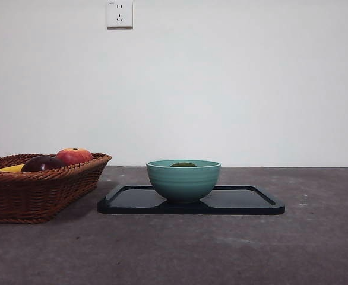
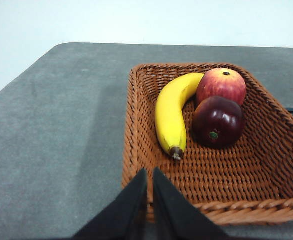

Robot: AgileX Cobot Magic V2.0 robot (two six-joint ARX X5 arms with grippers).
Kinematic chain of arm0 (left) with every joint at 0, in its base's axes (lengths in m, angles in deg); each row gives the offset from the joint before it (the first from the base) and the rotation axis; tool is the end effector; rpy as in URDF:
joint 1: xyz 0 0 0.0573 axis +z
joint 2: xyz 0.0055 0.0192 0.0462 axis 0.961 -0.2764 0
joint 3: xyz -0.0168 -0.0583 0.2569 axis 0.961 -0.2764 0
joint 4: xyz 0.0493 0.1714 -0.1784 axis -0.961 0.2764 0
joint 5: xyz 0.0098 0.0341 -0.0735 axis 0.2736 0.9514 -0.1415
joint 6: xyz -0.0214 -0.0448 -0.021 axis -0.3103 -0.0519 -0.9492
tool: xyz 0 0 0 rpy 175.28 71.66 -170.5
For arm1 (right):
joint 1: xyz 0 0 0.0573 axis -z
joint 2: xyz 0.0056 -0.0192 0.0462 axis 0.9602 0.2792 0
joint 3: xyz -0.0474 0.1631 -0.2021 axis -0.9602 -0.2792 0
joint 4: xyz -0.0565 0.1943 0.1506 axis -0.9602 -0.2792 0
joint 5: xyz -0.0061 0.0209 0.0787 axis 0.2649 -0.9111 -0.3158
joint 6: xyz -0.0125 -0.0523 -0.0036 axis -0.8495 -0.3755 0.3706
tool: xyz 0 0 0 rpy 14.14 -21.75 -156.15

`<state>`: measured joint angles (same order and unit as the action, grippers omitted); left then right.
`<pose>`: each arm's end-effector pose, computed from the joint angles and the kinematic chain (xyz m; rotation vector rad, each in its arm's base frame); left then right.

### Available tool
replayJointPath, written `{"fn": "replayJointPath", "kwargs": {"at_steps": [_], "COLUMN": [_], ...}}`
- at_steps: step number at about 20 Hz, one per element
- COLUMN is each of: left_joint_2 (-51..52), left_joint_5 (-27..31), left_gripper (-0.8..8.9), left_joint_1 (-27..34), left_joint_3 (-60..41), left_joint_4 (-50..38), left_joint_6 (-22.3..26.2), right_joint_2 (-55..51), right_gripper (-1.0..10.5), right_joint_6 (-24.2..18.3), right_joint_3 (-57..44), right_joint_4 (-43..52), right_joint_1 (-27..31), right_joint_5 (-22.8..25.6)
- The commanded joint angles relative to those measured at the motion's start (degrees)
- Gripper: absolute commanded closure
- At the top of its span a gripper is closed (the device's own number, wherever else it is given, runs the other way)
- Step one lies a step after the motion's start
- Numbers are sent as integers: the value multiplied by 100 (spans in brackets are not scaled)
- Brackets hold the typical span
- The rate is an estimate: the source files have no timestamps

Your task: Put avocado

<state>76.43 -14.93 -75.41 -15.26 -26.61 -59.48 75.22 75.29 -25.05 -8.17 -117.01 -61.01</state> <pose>0.0933 -0.0015 0.1577 -0.0114 0.1806 0.0033 0.0332 0.0272 0.3305 0.0434 0.6894 0.5165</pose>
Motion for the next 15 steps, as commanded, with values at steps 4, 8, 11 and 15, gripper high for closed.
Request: {"fn": "replayJointPath", "kwargs": {"at_steps": [4, 8, 11, 15], "left_joint_2": [11, 11, 11, 11], "left_joint_5": [-52, -50, -50, -50], "left_gripper": [795, 794, 794, 794], "left_joint_1": [11, 11, 11, 11], "left_joint_3": [-208, -208, -208, -208], "left_joint_4": [-160, -186, -186, -186], "left_joint_6": [50, -17, -17, -17], "right_joint_2": [33, 33, 33, 33], "right_gripper": [929, 929, 929, 929], "right_joint_6": [17, 17, 17, 17], "right_joint_3": [28, 28, 28, 28], "right_joint_4": [55, 55, 55, 55], "right_joint_1": [-52, -52, -52, -52], "right_joint_5": [2, 2, 2, 2]}}
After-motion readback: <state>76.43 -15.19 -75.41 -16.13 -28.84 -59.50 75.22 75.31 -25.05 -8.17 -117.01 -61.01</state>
